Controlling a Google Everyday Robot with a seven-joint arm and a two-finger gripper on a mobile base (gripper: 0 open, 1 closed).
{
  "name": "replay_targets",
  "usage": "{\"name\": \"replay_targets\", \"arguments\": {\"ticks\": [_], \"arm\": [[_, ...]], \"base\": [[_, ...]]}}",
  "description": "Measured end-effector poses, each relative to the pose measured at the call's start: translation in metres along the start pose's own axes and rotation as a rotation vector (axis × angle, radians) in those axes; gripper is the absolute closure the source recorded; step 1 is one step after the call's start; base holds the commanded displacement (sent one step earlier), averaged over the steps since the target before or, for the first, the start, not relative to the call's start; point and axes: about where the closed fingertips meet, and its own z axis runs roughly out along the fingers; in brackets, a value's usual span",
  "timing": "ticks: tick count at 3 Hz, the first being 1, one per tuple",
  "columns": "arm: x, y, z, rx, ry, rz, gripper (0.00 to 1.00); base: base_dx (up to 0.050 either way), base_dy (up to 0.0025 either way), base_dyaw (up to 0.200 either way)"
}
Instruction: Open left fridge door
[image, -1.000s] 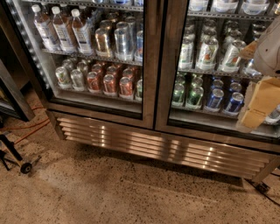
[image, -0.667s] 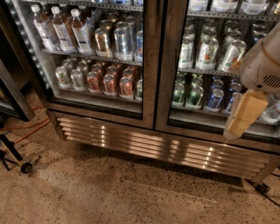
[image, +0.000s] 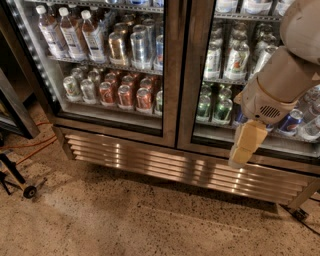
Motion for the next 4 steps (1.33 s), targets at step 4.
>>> {"name": "replay_targets", "arguments": {"ticks": [4], "arm": [[-0.012, 0.007, -0.004, -0.273, -0.486, -0.219, 0.0]], "base": [[0.0, 0.0, 0.0]]}}
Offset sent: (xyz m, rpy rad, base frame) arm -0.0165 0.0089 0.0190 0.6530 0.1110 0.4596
